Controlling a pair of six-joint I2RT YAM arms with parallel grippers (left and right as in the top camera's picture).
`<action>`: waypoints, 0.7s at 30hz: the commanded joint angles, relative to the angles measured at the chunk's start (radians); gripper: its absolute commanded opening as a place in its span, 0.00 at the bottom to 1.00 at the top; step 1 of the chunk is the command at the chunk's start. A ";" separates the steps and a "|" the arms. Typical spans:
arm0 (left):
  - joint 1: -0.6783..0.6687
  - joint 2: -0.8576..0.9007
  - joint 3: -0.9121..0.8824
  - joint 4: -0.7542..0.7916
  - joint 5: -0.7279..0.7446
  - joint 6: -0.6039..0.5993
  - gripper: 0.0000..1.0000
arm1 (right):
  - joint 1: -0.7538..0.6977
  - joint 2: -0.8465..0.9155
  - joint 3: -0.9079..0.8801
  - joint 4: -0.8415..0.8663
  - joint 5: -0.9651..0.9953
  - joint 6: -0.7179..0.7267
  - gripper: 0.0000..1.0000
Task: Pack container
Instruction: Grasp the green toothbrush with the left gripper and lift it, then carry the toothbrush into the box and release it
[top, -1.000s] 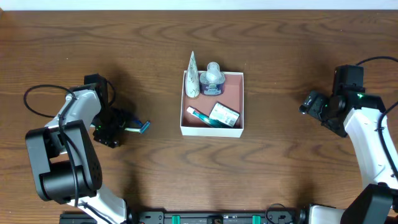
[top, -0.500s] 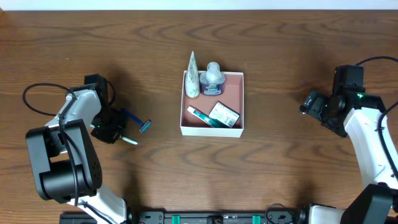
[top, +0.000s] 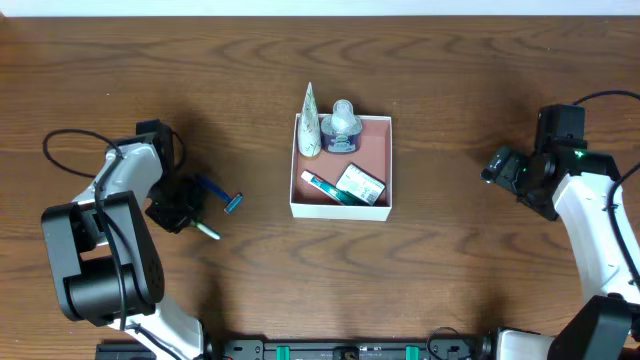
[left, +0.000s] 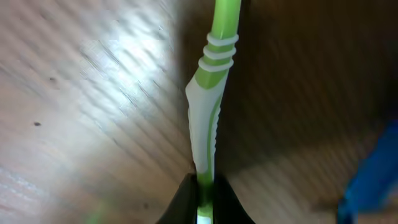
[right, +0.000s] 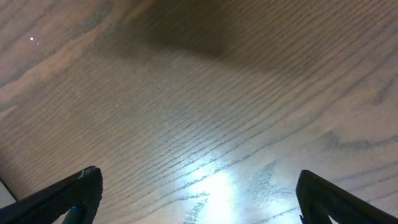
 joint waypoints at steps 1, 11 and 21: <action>0.006 -0.039 0.071 -0.032 0.084 0.134 0.06 | -0.008 0.000 0.011 -0.001 0.003 -0.014 0.99; -0.017 -0.313 0.151 -0.103 0.194 0.291 0.06 | -0.008 0.000 0.011 -0.001 0.003 -0.014 0.99; -0.284 -0.648 0.151 0.135 0.196 0.480 0.06 | -0.008 0.000 0.011 -0.002 0.003 -0.014 0.99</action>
